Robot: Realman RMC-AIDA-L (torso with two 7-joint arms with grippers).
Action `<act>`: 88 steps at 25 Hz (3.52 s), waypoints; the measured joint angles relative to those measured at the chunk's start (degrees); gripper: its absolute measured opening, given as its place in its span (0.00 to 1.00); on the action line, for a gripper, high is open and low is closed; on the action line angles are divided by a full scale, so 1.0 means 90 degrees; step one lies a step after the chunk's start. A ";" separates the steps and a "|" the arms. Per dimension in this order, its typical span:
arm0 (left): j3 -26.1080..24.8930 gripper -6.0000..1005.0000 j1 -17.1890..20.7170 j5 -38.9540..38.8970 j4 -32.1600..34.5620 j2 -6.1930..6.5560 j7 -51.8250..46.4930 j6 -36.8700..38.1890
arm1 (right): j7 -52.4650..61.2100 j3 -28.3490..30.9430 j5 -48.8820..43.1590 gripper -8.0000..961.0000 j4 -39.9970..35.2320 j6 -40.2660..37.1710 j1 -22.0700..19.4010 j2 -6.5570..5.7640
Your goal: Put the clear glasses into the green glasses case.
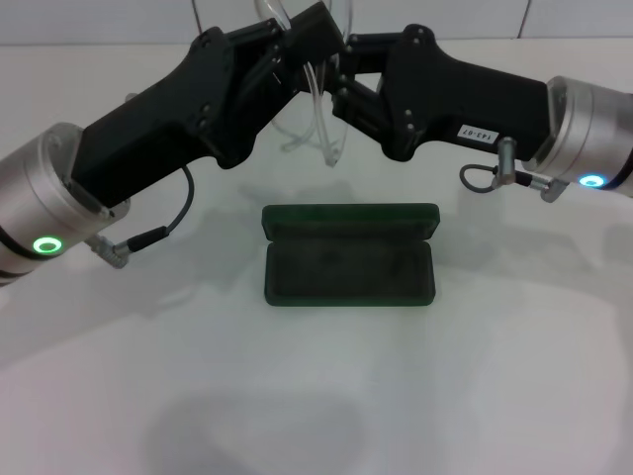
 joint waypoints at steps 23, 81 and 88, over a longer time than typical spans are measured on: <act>0.0000 0.04 0.0046 -0.0002 -0.0051 0.0009 0.0055 0.0016 | -0.0096 -0.0007 0.0034 0.12 -0.0003 -0.0013 -0.0062 0.0000; 0.0000 0.04 0.0008 -0.0073 -0.0281 0.0018 0.0195 0.0020 | -0.0180 -0.0593 0.0504 0.13 -0.0221 0.0025 -0.0154 0.0000; 0.0000 0.04 0.0050 -0.0079 -0.0266 0.0028 0.0192 0.0090 | -0.0221 -0.0312 0.0508 0.13 -0.0224 0.0073 -0.0223 -0.0010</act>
